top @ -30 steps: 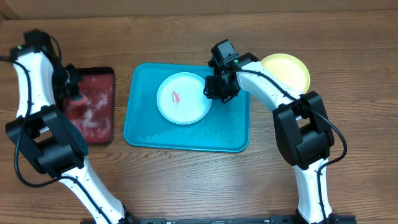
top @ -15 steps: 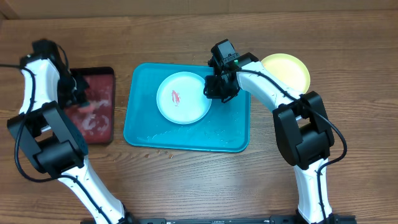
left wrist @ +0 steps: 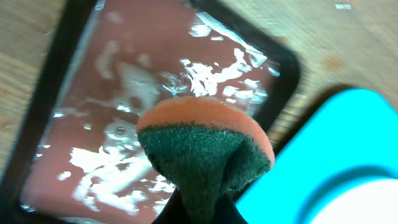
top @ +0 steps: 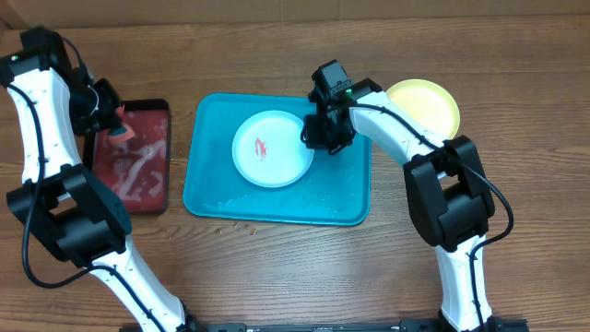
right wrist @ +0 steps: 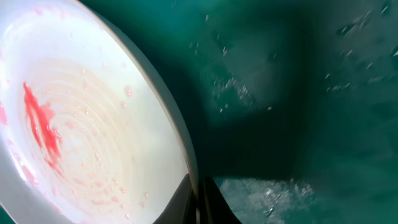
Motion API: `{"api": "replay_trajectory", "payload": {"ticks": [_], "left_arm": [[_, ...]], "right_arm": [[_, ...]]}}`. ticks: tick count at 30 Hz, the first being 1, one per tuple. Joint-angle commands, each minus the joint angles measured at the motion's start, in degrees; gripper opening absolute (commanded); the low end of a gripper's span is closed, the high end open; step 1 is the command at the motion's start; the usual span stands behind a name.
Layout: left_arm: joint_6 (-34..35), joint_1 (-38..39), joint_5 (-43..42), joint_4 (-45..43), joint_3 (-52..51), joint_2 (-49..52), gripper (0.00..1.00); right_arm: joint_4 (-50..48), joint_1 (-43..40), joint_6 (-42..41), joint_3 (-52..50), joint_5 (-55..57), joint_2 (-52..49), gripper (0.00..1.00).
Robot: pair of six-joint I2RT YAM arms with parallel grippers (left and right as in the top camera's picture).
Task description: Clean dirty plates on tray and stack at the side
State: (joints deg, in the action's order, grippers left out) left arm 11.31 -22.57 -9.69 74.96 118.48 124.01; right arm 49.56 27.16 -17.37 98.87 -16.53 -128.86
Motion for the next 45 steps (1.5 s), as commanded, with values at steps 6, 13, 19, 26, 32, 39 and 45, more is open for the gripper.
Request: {"api": "replay_trajectory", "payload": {"ticks": [6,13,19,26,32,39,45], "left_arm": [[-3.23,6.78,-4.98,0.24,-1.75,-1.49,0.04],[-3.21,13.77,-4.96,0.09,-2.97,-1.49,0.04],[-2.67,20.57,-4.94,0.02,-3.04,-1.49,0.04],[-1.84,27.71,-4.52,-1.79,-3.43,-1.46,0.04],[4.20,32.79,-1.27,-6.80,-8.39,-1.44,0.04],[9.25,36.52,-0.61,-16.04,-18.64,-1.44,0.04],[12.11,38.51,-0.26,-24.33,-25.59,-1.44,0.04]], "right_arm": [[-1.49,3.48,-0.92,-0.31,6.45,0.76,0.04],[-1.42,3.91,-4.44,-0.31,8.41,0.76,0.04],[-1.60,3.89,-6.88,-0.31,14.10,0.76,0.04],[-2.75,3.91,-6.88,-0.33,14.16,0.72,0.04],[-2.75,3.91,-6.91,-0.33,14.14,0.68,0.04],[-2.86,3.91,-6.91,-0.33,14.14,0.68,0.04],[-3.32,3.91,-6.91,-0.33,14.14,0.68,0.04]]}}
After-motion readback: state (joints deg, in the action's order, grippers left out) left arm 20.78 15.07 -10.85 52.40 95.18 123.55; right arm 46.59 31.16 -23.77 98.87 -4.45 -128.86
